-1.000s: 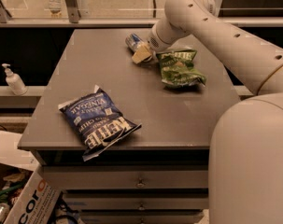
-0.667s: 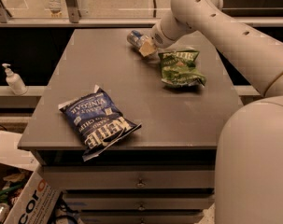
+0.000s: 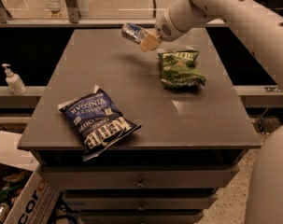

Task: Move redbull can near blue chip bag

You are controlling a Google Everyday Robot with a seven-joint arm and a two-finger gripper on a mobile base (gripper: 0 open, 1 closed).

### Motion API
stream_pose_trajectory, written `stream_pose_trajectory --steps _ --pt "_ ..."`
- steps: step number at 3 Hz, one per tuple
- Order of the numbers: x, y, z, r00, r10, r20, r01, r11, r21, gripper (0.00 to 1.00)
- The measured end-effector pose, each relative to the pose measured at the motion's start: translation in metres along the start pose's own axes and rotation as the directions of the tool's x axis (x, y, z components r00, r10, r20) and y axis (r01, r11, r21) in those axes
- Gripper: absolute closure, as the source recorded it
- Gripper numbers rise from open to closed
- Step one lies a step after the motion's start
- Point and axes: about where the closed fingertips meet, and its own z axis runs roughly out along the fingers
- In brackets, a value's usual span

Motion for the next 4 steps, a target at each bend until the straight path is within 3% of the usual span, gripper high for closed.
stream_pose_trajectory --steps 1,2,3,4 --pt "0.011 0.042 -0.034 0.999 -0.033 -0.001 0.033 0.9947 -0.098 1.00" --pt "0.041 0.090 -0.066 0.998 -0.049 -0.029 0.042 0.9761 -0.213 1.00" --pt "0.041 0.090 -0.066 0.998 -0.050 -0.029 0.042 0.9760 -0.213 1.00" --pt "0.040 0.100 -0.060 0.996 -0.080 -0.028 0.071 0.9691 -0.236 1.00"
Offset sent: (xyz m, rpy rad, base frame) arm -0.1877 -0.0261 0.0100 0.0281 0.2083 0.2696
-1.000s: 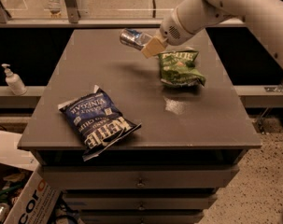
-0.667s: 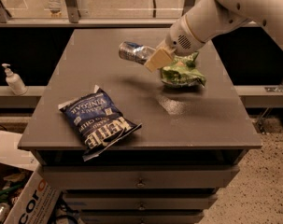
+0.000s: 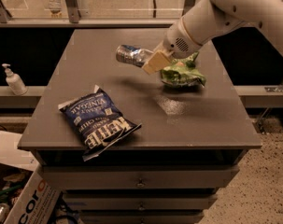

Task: Move redbull can near blue chip bag

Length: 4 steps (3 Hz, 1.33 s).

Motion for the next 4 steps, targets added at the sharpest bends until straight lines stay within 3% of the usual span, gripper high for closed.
stream_pose_trajectory --steps 2,4 --pt "0.007 0.041 0.032 0.996 -0.077 -0.033 0.075 0.9951 -0.064 1.00" --pt "0.033 0.076 0.068 0.989 -0.123 -0.081 0.110 0.9831 -0.146 1.00"
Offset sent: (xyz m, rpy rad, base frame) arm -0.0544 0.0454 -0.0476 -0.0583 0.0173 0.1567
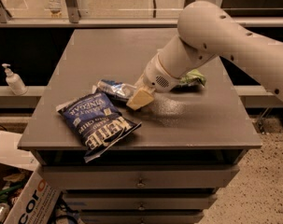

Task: Move redbull can near blue chip bag

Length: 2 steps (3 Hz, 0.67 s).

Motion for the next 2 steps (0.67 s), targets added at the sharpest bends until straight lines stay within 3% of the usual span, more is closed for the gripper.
stream_pose_trajectory --steps 1,2 --pt "0.0065 0.0106 0.0099 1.000 -0.008 -0.012 0.007 0.9993 -0.036 1.00" --pt "0.0041 0.0115 0.0068 1.000 -0.008 -0.013 0.007 0.9992 -0.039 0.82"
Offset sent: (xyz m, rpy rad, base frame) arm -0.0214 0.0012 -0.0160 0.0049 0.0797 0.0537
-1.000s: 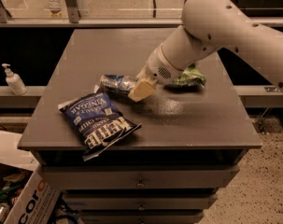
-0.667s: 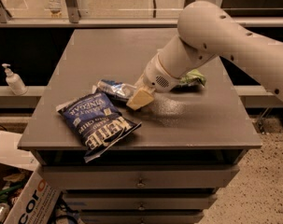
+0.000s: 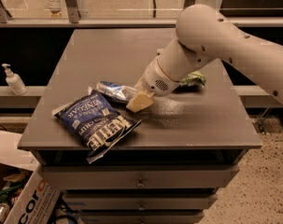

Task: Move redbull can near blue chip bag

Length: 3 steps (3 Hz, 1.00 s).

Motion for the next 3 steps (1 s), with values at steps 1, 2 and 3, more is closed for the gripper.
stream_pose_trajectory --steps 1,2,3 --pt "0.000 0.000 0.000 1.000 0.000 0.000 0.000 1.0000 0.000 0.59" --pt "-0.005 0.004 -0.004 1.000 0.006 -0.010 -0.006 0.9992 -0.040 0.36" --pt "-0.011 0.008 -0.011 1.000 0.006 -0.029 -0.008 0.9974 -0.072 0.12"
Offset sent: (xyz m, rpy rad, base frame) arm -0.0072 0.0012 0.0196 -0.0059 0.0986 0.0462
